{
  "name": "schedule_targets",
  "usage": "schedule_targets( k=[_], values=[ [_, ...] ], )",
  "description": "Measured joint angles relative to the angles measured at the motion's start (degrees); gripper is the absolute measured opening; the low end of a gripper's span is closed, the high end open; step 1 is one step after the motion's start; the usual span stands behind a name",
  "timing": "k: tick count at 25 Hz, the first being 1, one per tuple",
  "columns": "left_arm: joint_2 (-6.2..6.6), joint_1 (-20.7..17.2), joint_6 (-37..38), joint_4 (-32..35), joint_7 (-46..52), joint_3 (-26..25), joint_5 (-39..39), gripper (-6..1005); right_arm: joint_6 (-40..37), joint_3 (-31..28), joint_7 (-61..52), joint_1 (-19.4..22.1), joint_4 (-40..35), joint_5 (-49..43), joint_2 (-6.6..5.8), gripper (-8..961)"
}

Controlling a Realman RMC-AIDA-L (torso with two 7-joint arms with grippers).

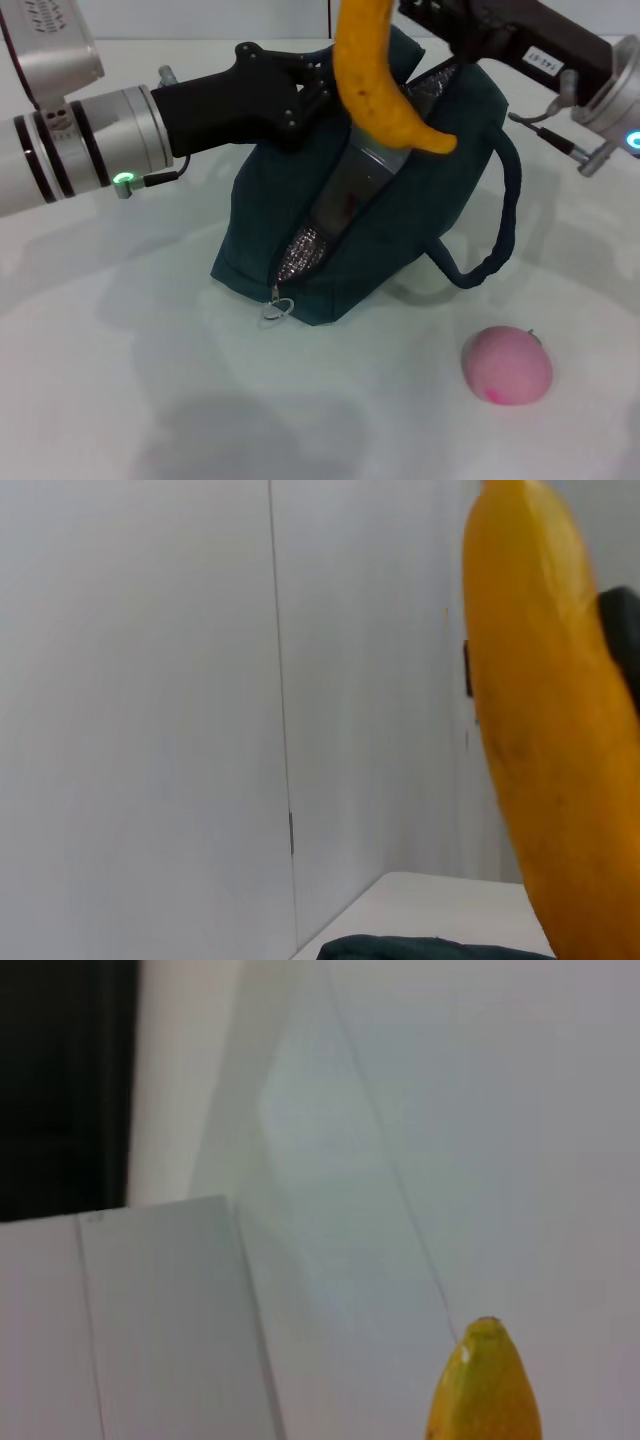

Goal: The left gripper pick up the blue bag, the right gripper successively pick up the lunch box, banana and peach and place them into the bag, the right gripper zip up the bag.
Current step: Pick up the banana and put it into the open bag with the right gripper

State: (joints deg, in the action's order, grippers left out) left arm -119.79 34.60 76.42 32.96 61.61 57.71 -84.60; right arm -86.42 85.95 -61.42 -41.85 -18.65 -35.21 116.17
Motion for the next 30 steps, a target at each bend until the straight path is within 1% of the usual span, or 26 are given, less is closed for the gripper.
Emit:
schedule_targets(
  k=[4,6,13,17,20,22,24,30],
  values=[
    [0.0,0.0,-0.1,0.0,0.0,0.0,0.0,114,1.6,7.2,5.1,-0.1,-0.1,6.8,0.01,471],
    [0.0,0.0,-0.1,0.0,0.0,0.0,0.0,114,2.5,9.9,6.1,-0.1,-0.1,8.5,0.01,471],
    [0.0,0.0,-0.2,0.0,-0.2,-0.3,0.1,115,3.6,13.5,6.8,2.1,-0.1,10.3,0.01,471],
    [0.0,0.0,-0.2,0.0,-0.3,-0.4,0.1,116,4.3,17.9,7.5,3.8,0.0,14.5,0.01,471],
    [0.0,0.0,-0.3,0.0,-0.4,-0.4,0.1,117,6.3,21.4,7.8,4.9,-0.2,17.8,0.01,471],
    [0.0,0.0,-0.6,0.0,-0.4,-0.4,0.1,117,7.0,22.3,7.8,5.1,-0.4,19.0,0.01,471],
    [0.0,0.0,-0.8,0.1,-0.4,-0.4,0.1,118,10.0,26.9,7.9,5.4,-1.1,23.6,0.01,471],
    [0.0,0.0,-1.0,0.1,-0.5,-0.1,0.1,119,10.7,27.7,10.5,5.6,-1.5,24.7,0.01,470]
  ],
)
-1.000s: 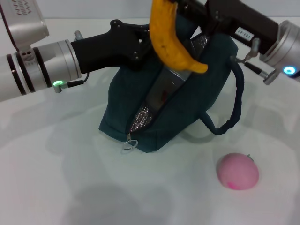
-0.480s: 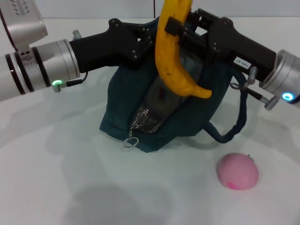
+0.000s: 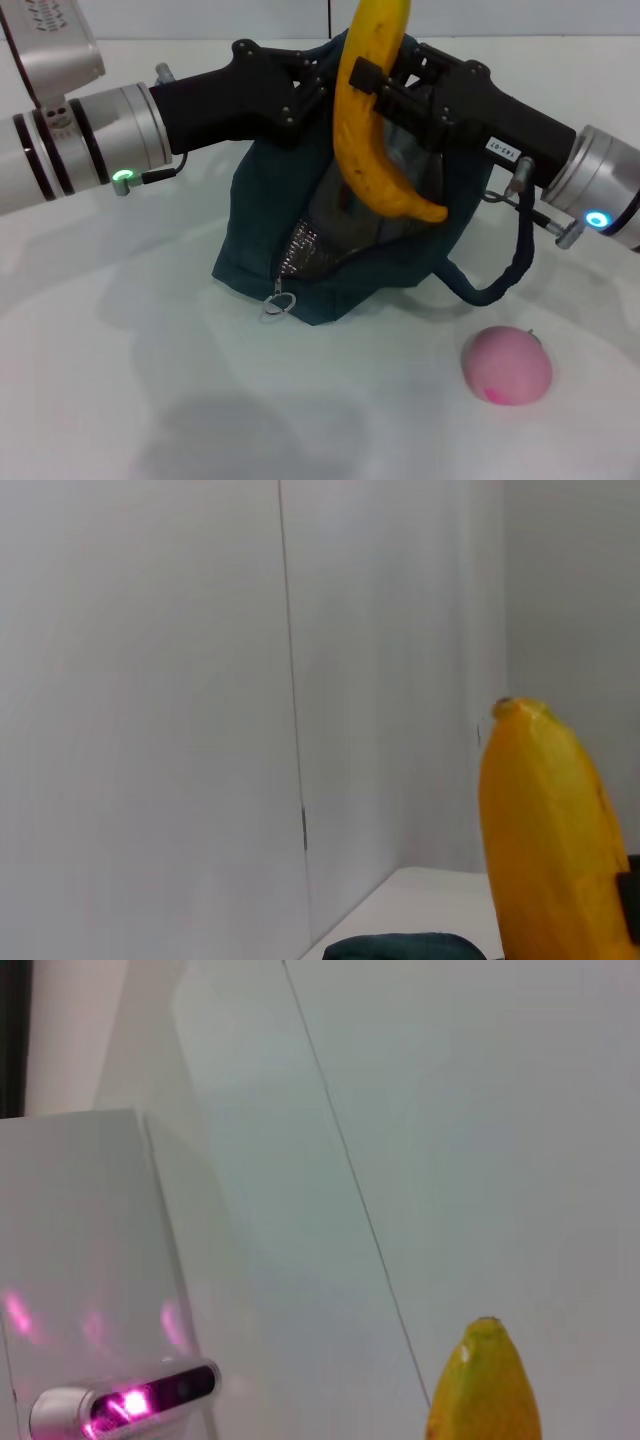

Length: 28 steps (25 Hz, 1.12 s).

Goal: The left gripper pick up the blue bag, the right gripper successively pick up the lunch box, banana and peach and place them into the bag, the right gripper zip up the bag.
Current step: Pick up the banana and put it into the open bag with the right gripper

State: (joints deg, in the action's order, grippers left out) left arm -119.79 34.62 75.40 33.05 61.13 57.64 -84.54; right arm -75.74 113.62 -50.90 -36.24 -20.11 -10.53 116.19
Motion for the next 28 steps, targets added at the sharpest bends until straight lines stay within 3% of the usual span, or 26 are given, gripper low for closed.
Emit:
schedule_targets(
  k=[11,16,28],
  values=[
    [0.37,0.3,-1.7,2.2,9.0,-1.2,0.0,121,0.0,2.8,4.7,0.1,-0.7,0.9,0.0,470],
    [0.31,0.4,-4.0,2.2,8.9,-1.9,0.0,122,0.7,5.1,6.6,0.4,-1.0,1.1,0.0,471],
    [0.39,0.3,-5.1,2.0,8.0,-1.7,-0.4,125,0.8,4.4,8.6,1.0,-1.4,1.2,0.07,505]
  ],
)
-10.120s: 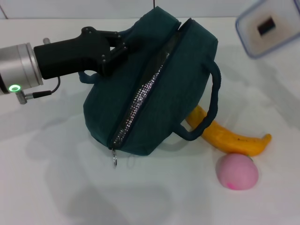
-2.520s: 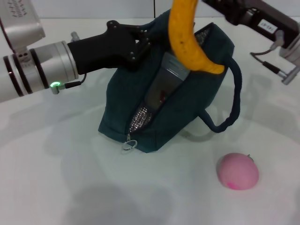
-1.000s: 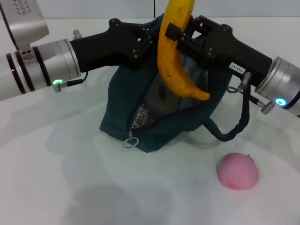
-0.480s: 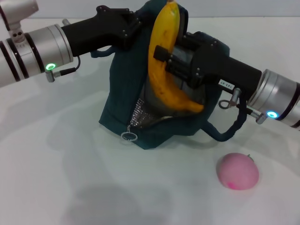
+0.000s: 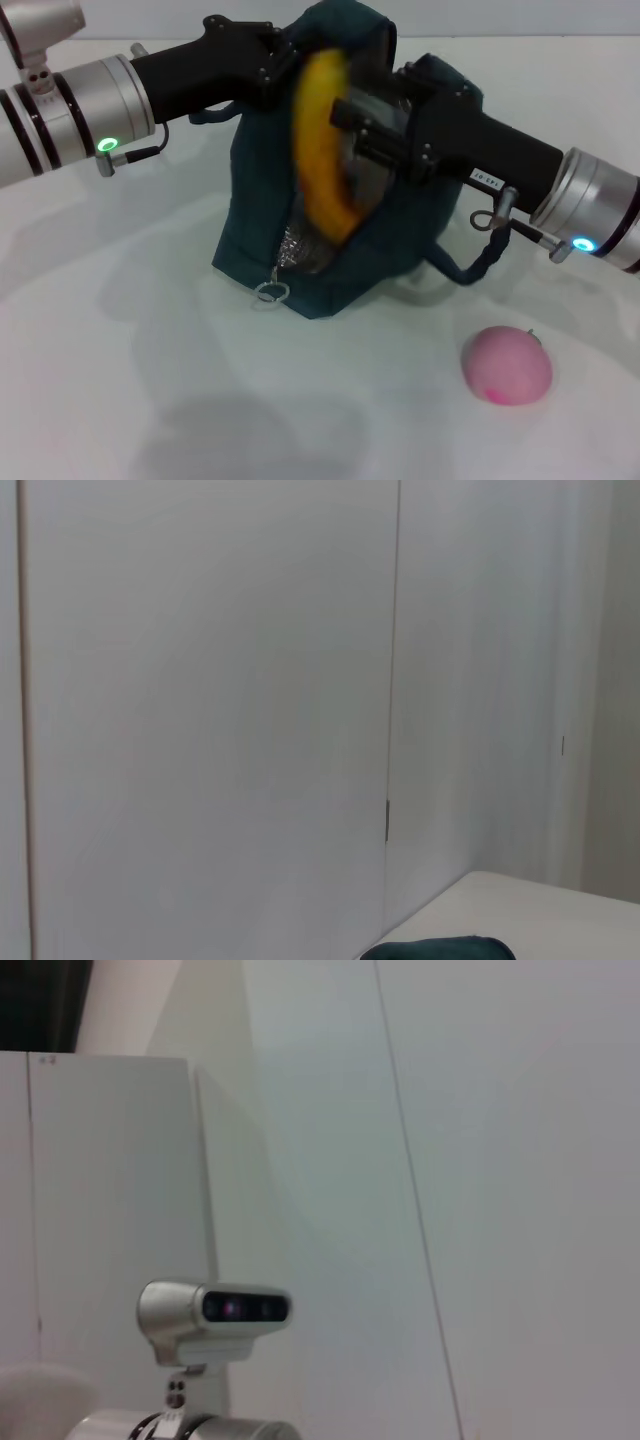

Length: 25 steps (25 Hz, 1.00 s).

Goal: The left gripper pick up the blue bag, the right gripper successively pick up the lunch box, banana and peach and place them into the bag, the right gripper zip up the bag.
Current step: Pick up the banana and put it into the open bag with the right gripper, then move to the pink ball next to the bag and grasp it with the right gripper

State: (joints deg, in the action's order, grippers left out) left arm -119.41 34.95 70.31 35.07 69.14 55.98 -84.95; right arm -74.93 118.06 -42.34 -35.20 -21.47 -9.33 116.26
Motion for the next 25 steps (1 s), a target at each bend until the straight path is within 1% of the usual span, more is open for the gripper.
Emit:
schedule_targets(
  k=[4,9,13,17,20,22,24,25],
  values=[
    [0.0,-0.3,0.0,0.0,-0.7,-0.2,-0.1,125,-0.3,-2.4,0.0,0.3,0.2,0.1,0.0,582],
    [0.09,-0.3,0.0,-0.1,-1.2,-0.2,-0.1,126,-1.4,-7.4,0.0,2.5,-0.4,0.0,-0.2,678],
    [0.09,-0.9,0.1,0.3,-1.9,-0.3,0.1,127,-0.5,-8.0,0.0,3.1,-0.7,-0.6,-0.68,766],
    [0.02,-1.7,1.9,2.7,-1.9,-0.2,0.7,128,1.8,-8.1,0.0,3.1,-0.5,-3.3,-0.93,757],
    [0.06,-2.9,3.6,4.9,-0.5,-0.2,1.6,129,1.4,-8.1,-0.2,3.3,-1.0,-5.9,-1.59,750],
    [0.13,-3.4,3.4,5.3,0.0,-0.2,1.6,129,-0.2,-8.1,-1.8,4.2,-3.0,-8.5,-3.19,746],
    [0.17,-3.8,2.6,5.2,-0.2,-0.2,1.5,129,-1.8,-8.1,-4.6,5.8,-5.6,-11.7,-5.62,742],
    [0.2,-4.0,2.2,5.1,-0.4,-0.2,1.4,130,-2.7,-8.2,-7.2,6.7,-7.3,-14.0,-7.27,741]
  ],
)
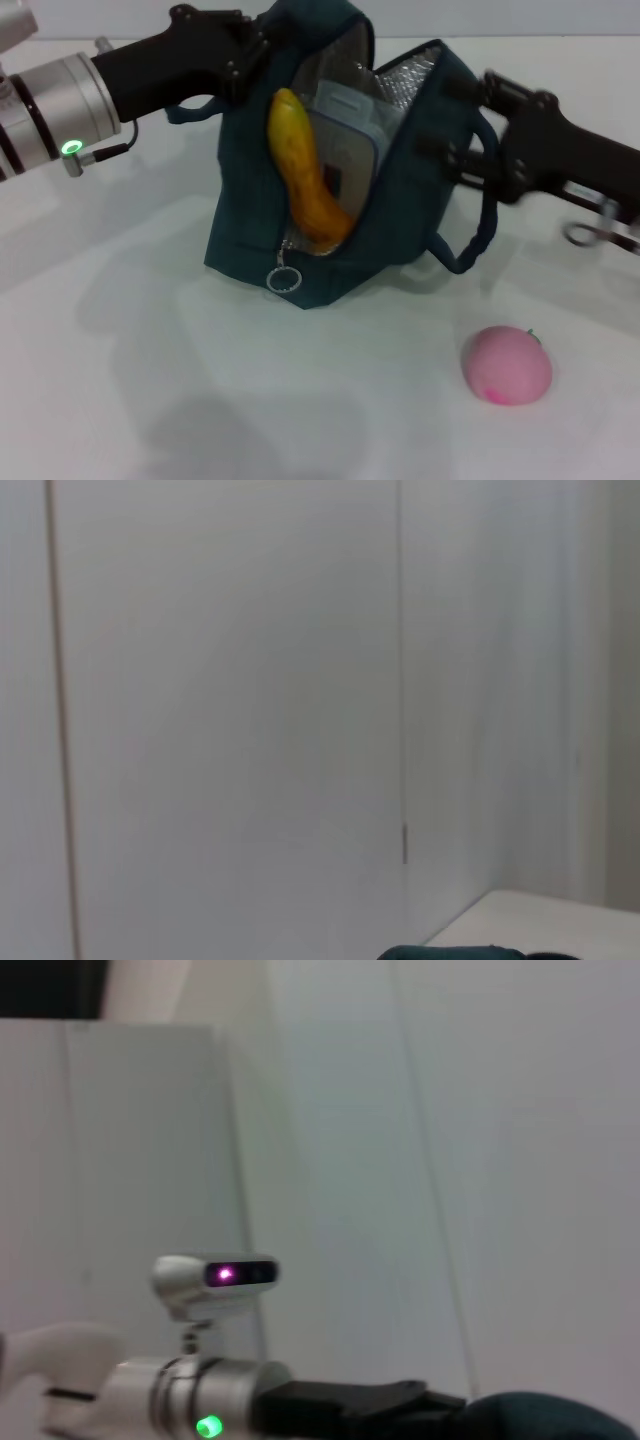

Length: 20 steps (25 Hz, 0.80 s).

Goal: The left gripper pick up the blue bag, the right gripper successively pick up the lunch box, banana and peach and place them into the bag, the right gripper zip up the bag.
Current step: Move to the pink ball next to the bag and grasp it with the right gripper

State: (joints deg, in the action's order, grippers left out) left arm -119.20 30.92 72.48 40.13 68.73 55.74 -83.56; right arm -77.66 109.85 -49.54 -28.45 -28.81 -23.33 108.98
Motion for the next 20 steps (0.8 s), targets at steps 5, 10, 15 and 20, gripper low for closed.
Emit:
schedule_targets(
  k=[5,10,15,20],
  values=[
    [0.03,-0.6,-1.8,-0.2,-0.3,0.0,-1.5,131,-1.2,-5.2,-19.1,3.9,-8.5,-15.8,-6.59,731],
    [-0.22,0.4,-4.5,-1.2,-0.4,1.3,-3.2,132,2.2,-20.5,-46.0,10.2,-29.2,-53.6,-4.09,721],
    [-0.25,1.8,-6.2,-2.8,-0.4,2.1,-3.6,133,-2.8,-31.5,-63.2,12.8,-47.8,-87.2,4.75,712],
    [-0.25,3.5,-6.8,-4.1,-0.7,2.2,-3.9,134,-6.8,-30.6,-69.5,11.0,-52.8,-96.8,5.81,703]
  ],
)
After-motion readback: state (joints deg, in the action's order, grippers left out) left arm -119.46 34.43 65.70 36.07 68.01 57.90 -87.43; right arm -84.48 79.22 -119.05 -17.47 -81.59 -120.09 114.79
